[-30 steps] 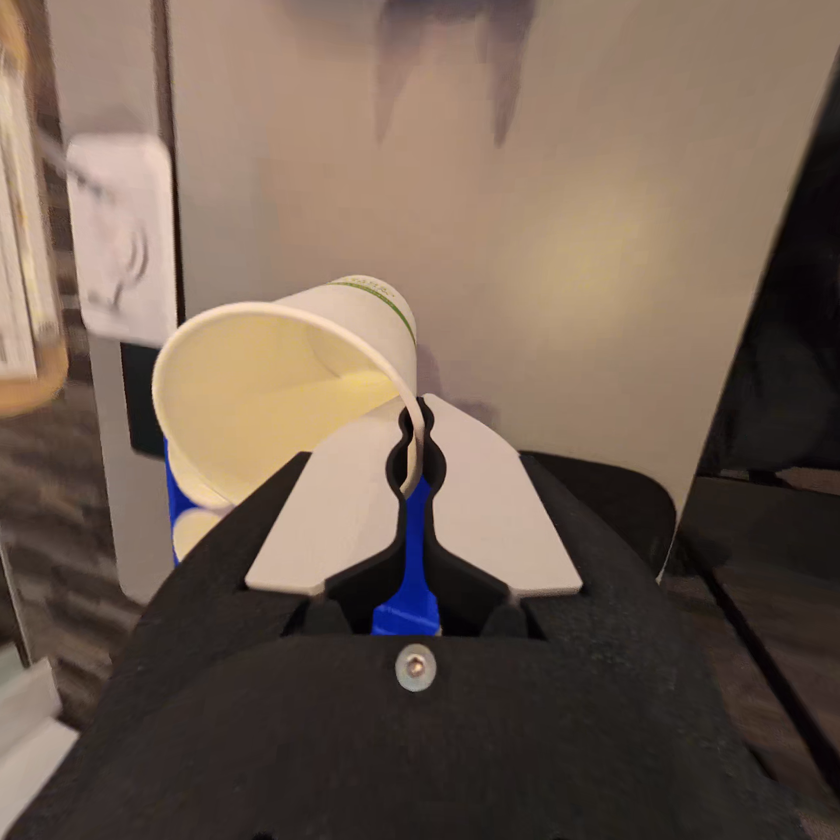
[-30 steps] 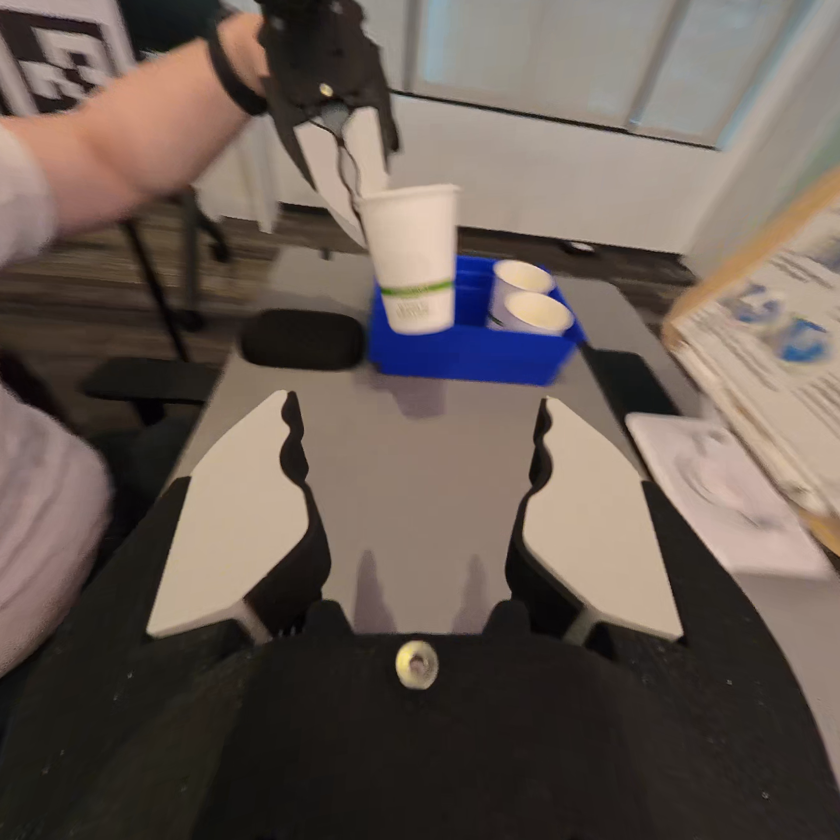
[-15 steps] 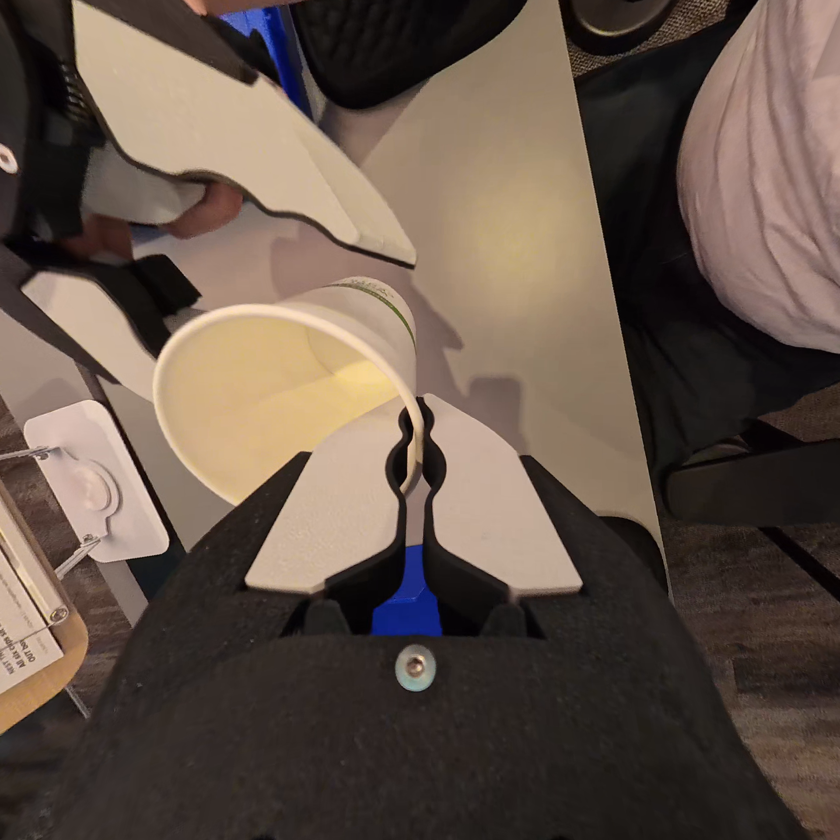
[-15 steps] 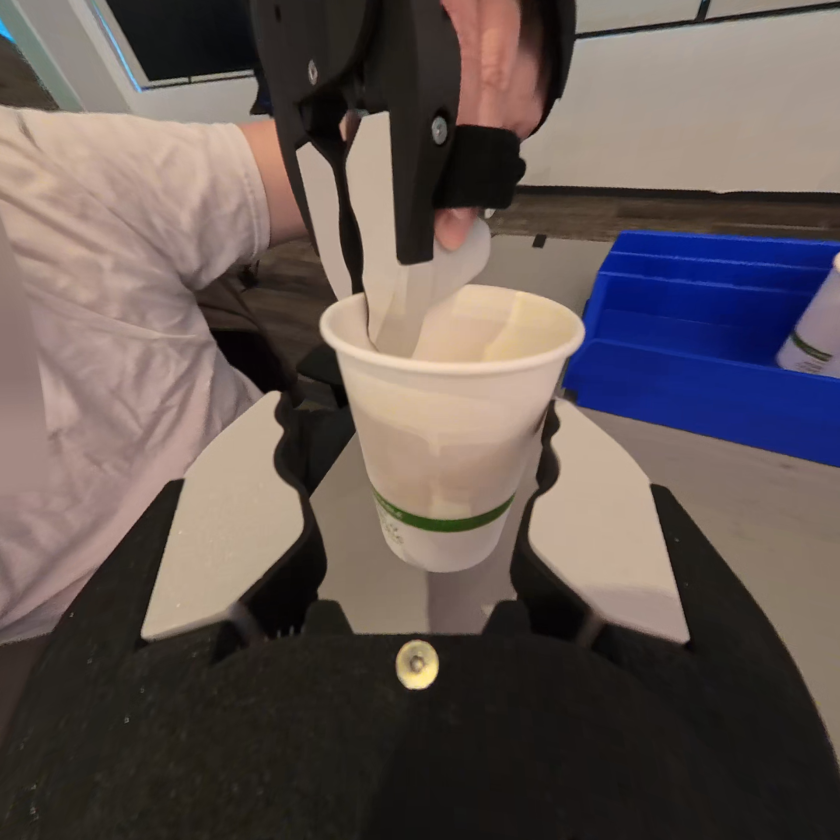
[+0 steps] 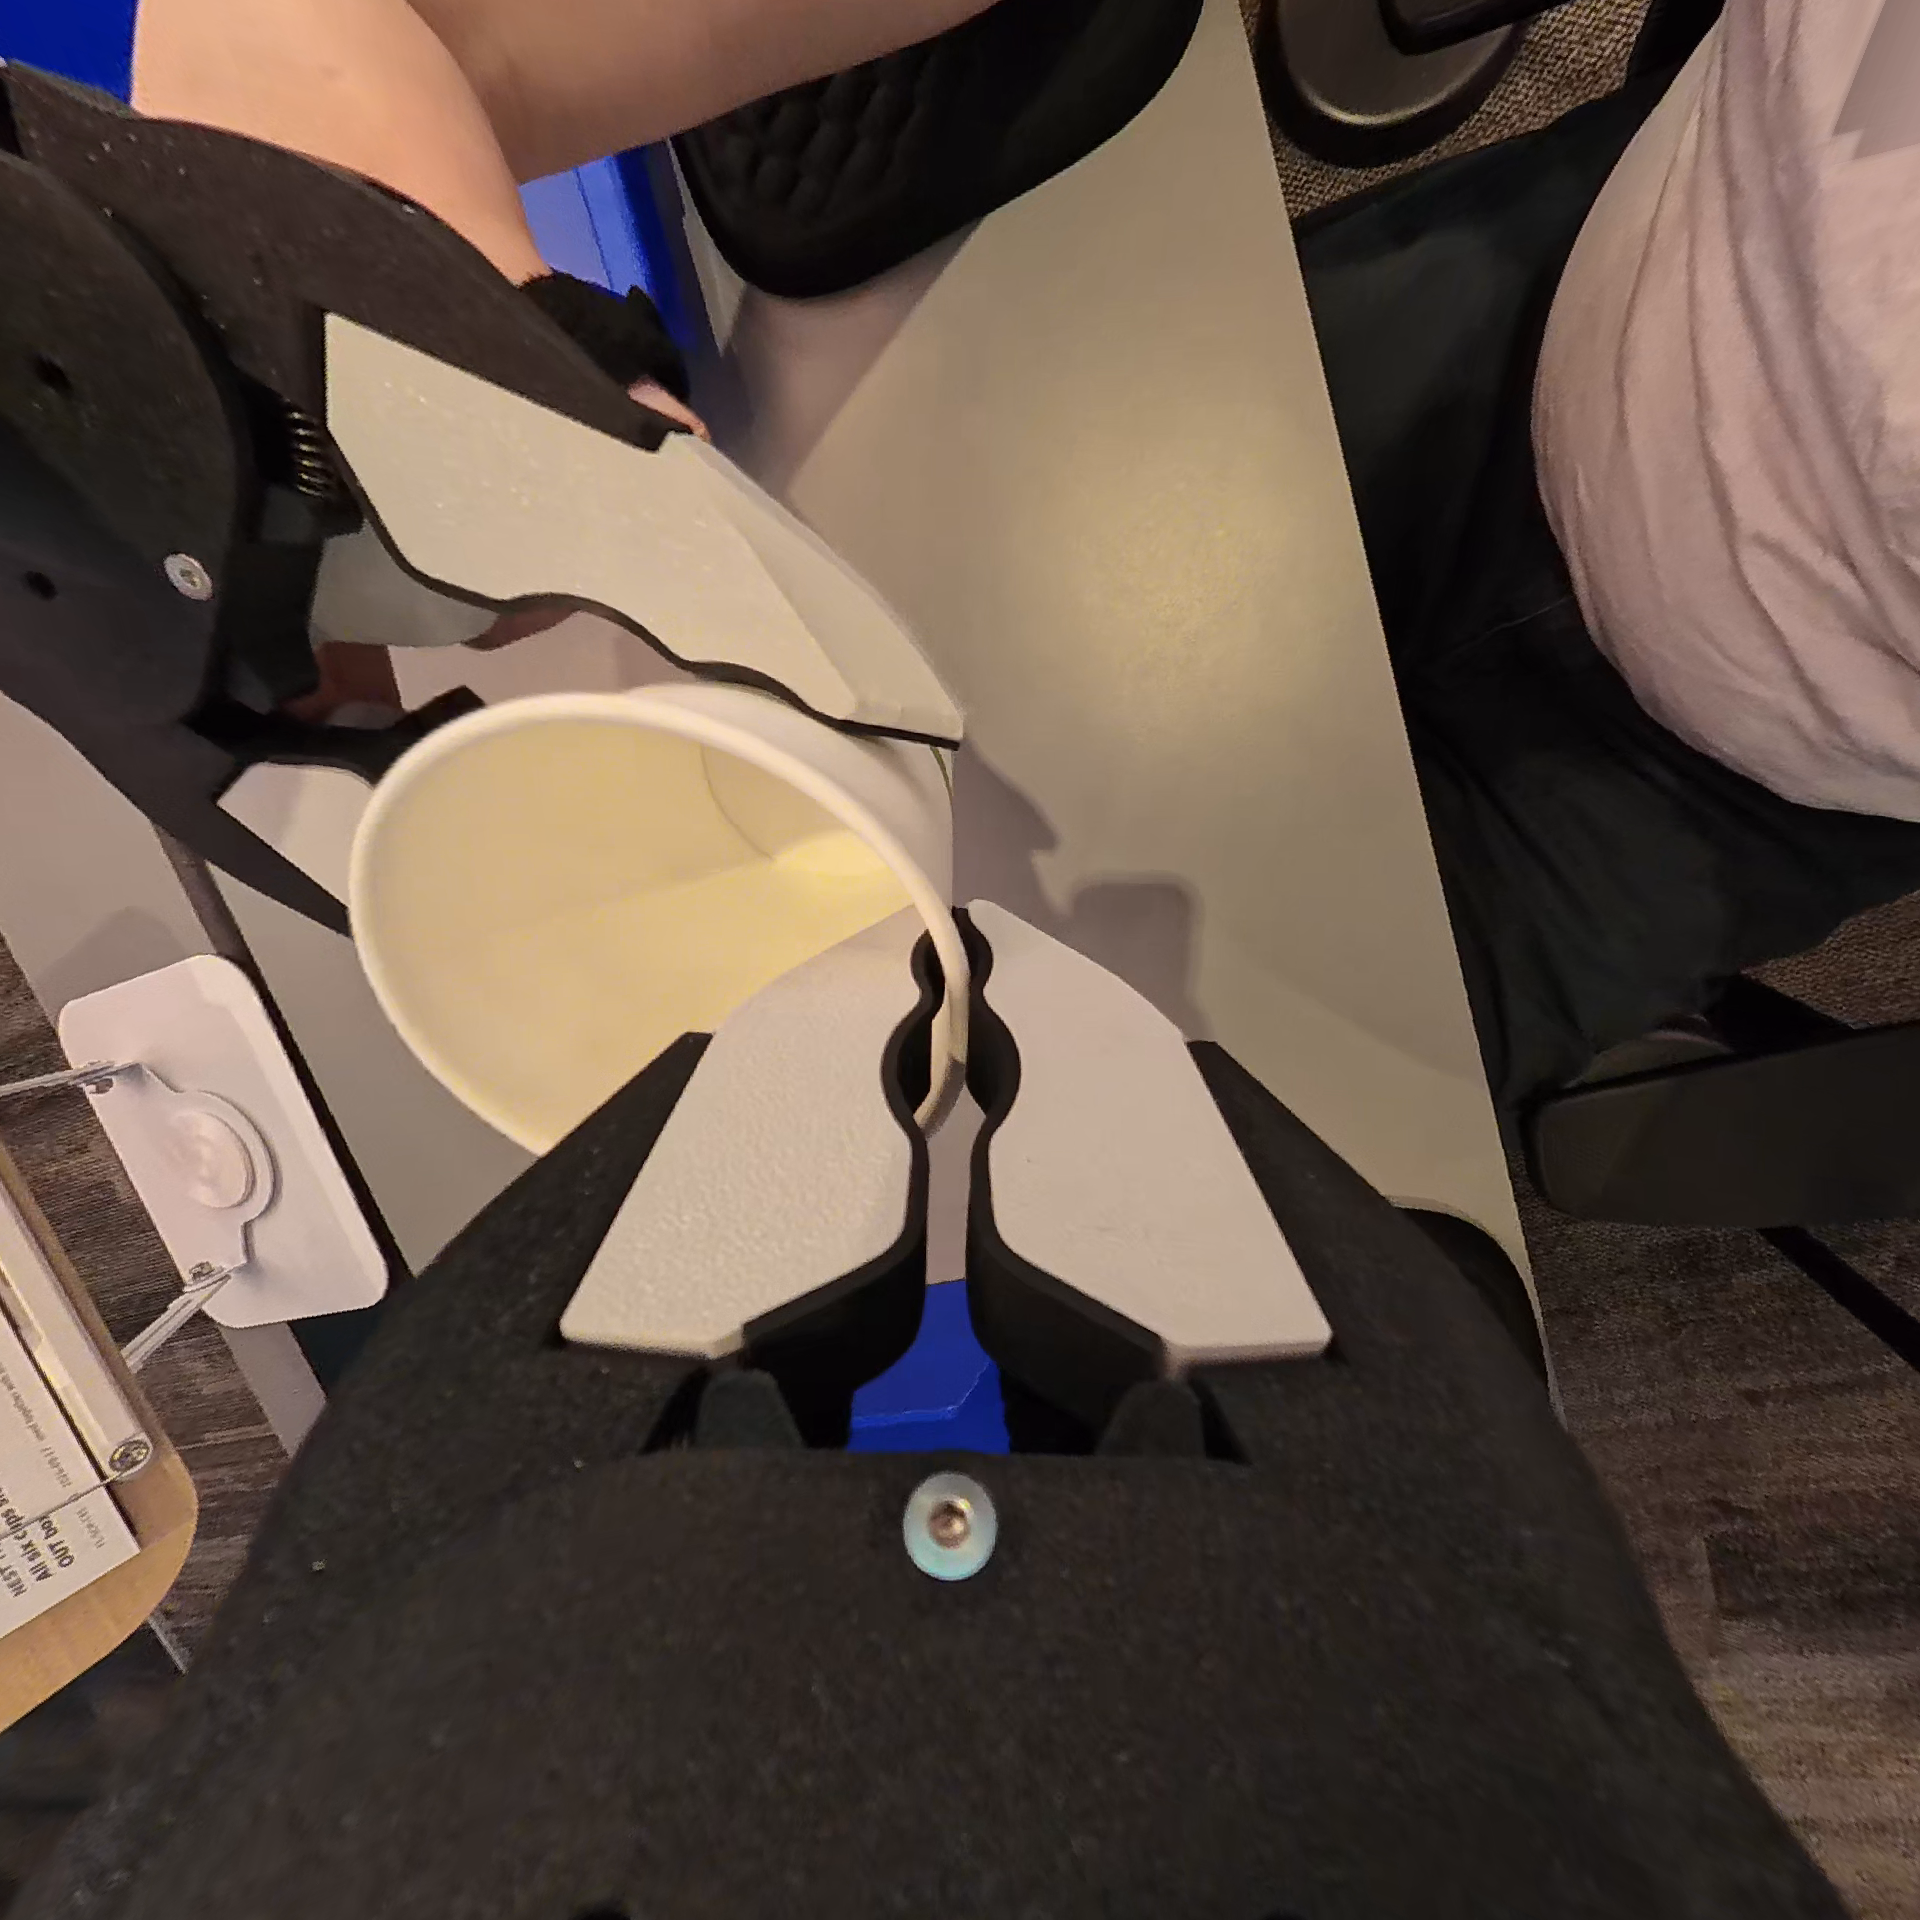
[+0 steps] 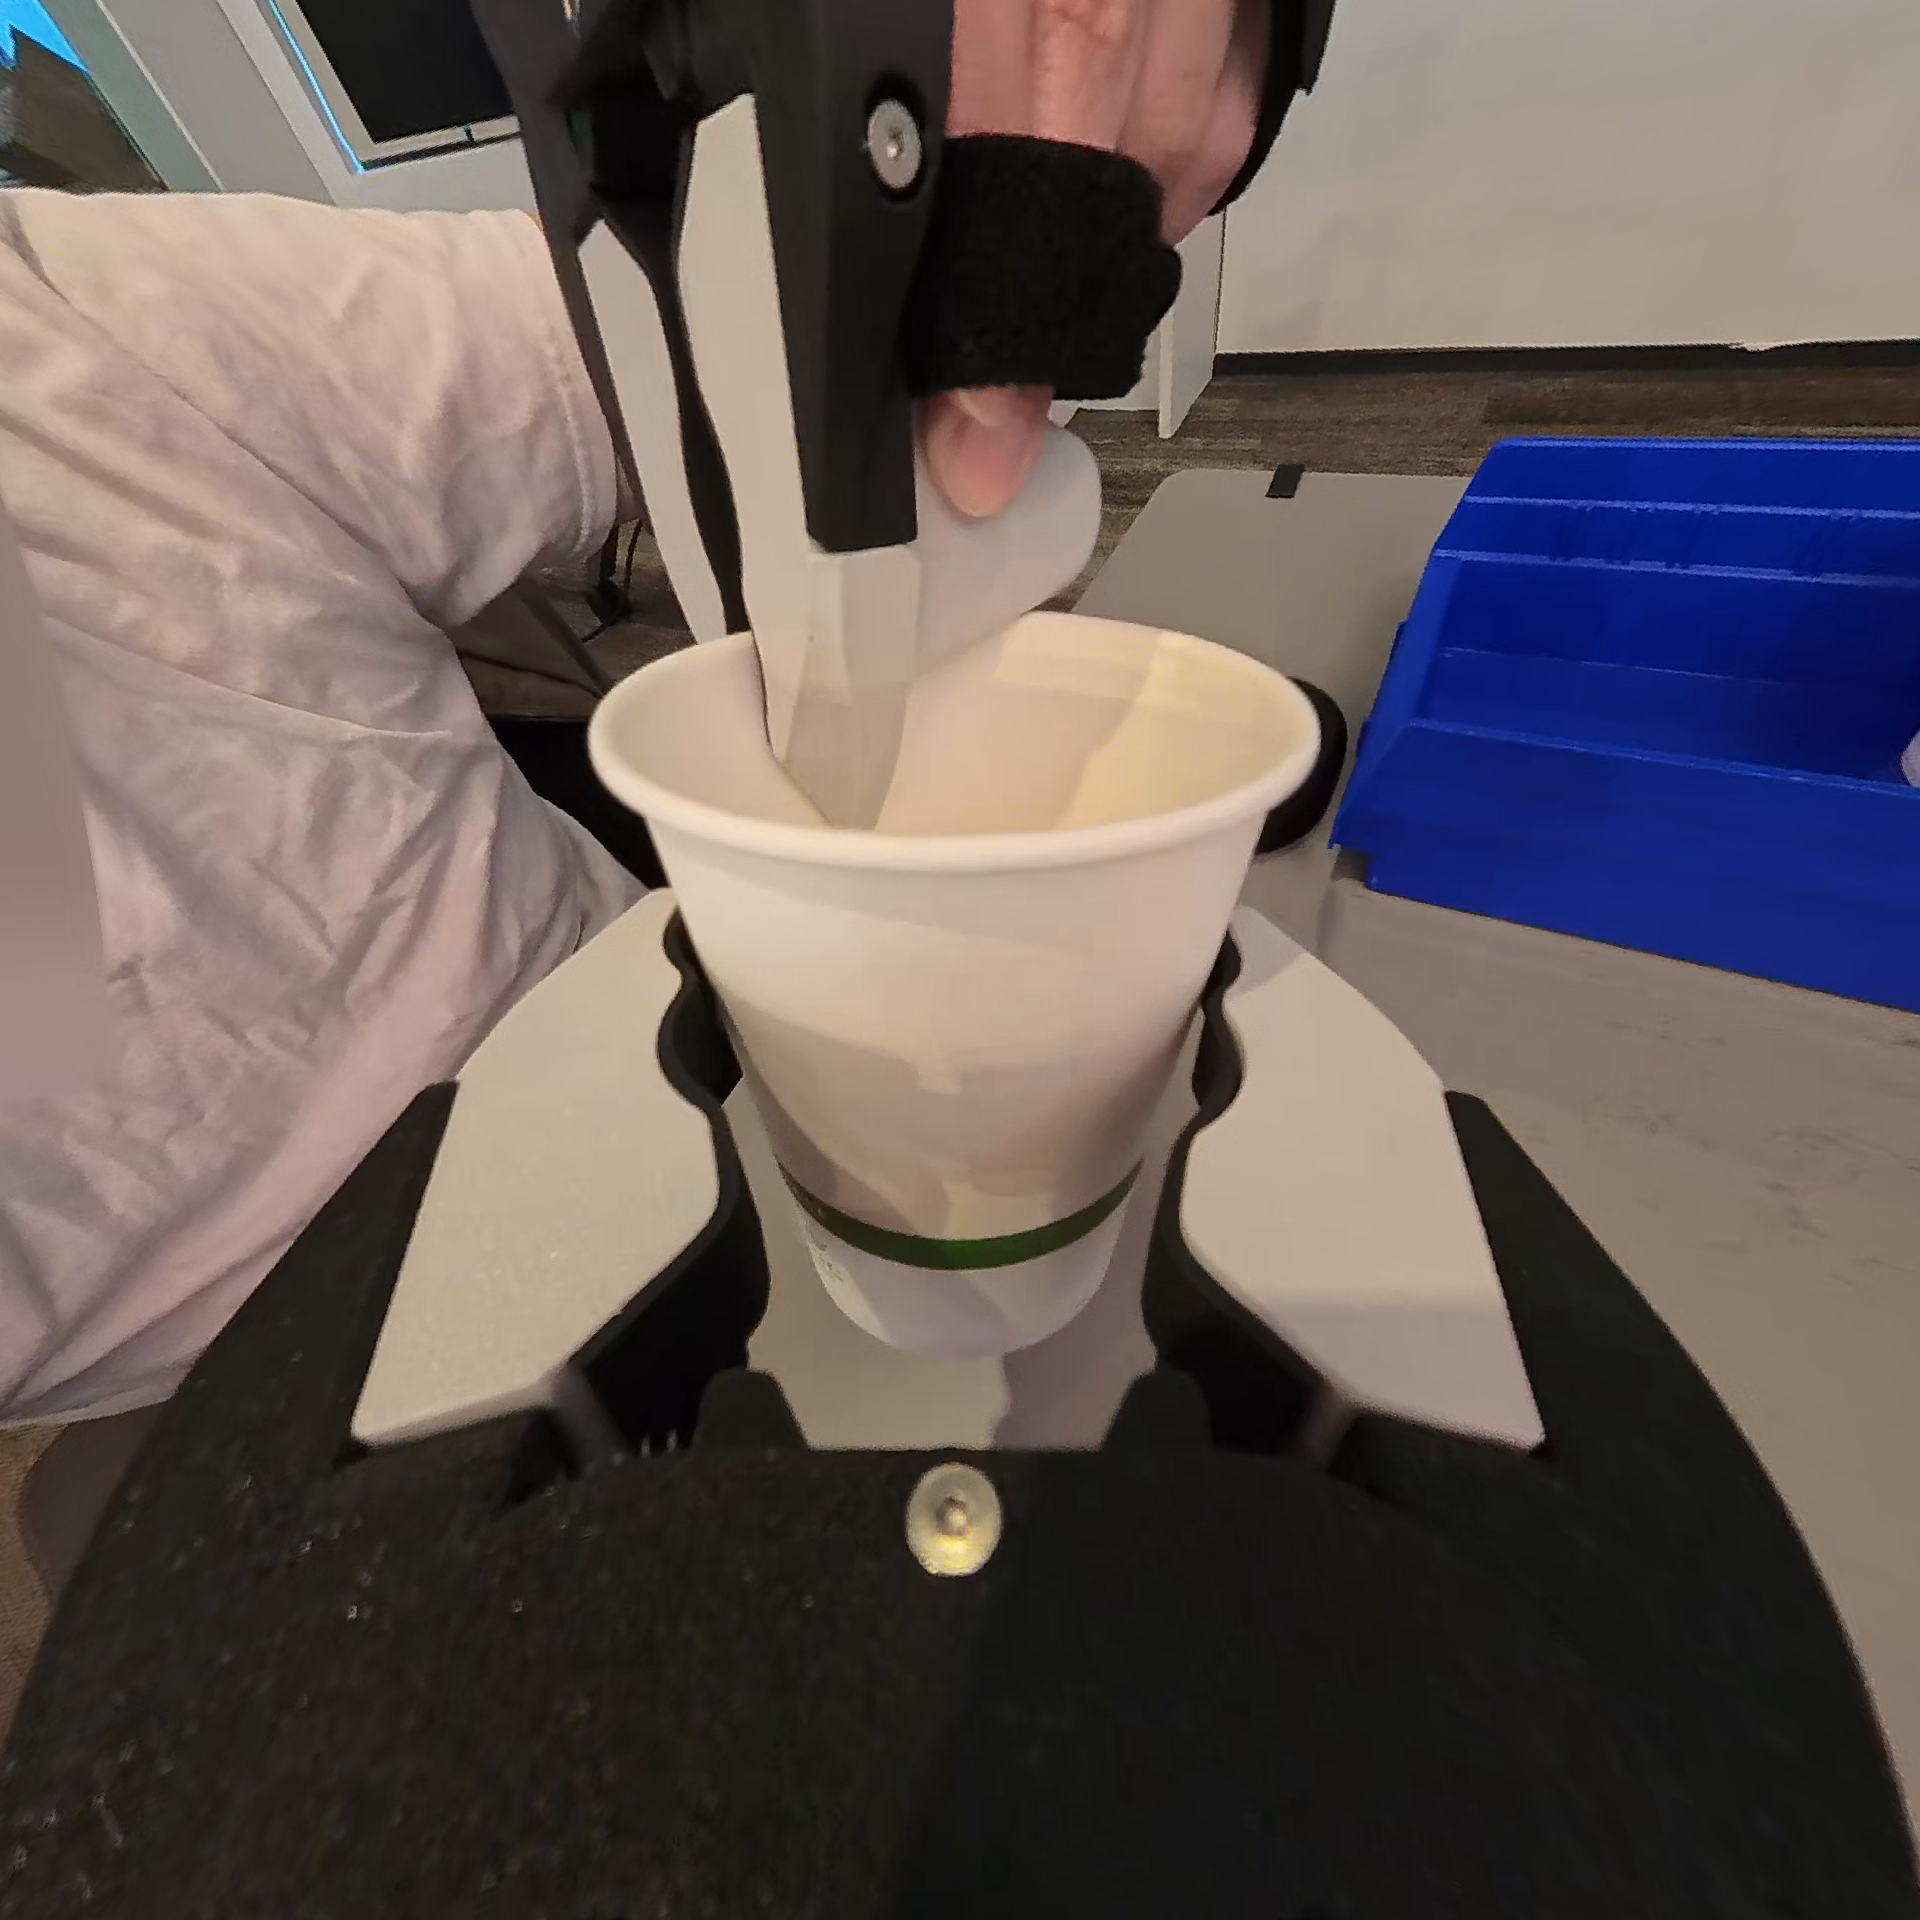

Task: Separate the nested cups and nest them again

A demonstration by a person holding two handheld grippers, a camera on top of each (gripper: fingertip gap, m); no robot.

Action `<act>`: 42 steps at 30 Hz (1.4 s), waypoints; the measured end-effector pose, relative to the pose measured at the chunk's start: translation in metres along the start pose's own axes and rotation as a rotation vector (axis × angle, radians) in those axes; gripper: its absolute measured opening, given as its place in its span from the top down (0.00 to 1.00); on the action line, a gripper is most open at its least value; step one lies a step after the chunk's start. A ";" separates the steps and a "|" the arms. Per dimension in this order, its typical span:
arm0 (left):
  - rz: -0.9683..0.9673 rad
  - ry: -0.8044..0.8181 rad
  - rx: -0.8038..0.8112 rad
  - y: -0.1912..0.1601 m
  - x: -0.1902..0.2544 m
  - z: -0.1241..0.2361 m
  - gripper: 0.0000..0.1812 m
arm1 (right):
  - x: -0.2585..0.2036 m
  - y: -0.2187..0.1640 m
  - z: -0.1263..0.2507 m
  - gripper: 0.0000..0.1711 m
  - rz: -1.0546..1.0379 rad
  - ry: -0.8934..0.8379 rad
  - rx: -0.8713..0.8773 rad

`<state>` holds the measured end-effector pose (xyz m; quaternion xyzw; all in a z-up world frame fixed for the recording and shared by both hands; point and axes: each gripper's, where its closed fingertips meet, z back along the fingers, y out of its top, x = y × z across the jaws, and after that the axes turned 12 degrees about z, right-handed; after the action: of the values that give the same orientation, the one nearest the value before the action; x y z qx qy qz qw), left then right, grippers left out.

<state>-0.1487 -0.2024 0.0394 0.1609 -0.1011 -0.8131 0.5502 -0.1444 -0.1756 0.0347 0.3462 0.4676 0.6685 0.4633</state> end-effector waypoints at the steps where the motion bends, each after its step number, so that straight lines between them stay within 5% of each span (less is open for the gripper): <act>1: 0.002 -0.001 0.002 0.000 0.000 0.000 1.00 | 0.000 0.000 0.000 0.48 -0.001 0.002 0.004; 9: 0.042 0.010 0.018 -0.001 -0.004 0.000 0.99 | 0.004 -0.001 0.001 0.49 -0.003 -0.012 -0.009; 16: 0.124 0.125 0.189 0.012 -0.029 0.020 0.80 | 0.014 -0.009 0.023 0.49 0.002 -0.099 -0.061; 20: 0.250 0.236 0.358 0.006 -0.058 0.053 0.78 | 0.048 -0.017 0.098 0.49 -0.012 -0.417 -0.082; 25: 0.467 0.410 0.504 -0.028 -0.098 0.084 0.73 | 0.074 -0.006 0.278 0.49 0.042 -1.174 0.174; 28: 0.576 0.518 0.601 -0.045 -0.116 0.100 0.73 | 0.063 -0.040 0.346 0.49 -0.017 -1.440 0.127; 33: 0.687 0.634 0.781 -0.057 -0.129 0.121 0.73 | 0.059 -0.094 0.376 0.48 -0.150 -1.498 0.033; 42: 0.693 0.636 0.716 -0.061 -0.126 0.111 0.73 | 0.074 -0.133 0.369 0.48 -0.228 -1.460 0.014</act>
<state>-0.1992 -0.0639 0.1407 0.5299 -0.2462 -0.4131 0.6986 0.2007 0.0240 0.0305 0.6551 0.0777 0.2125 0.7209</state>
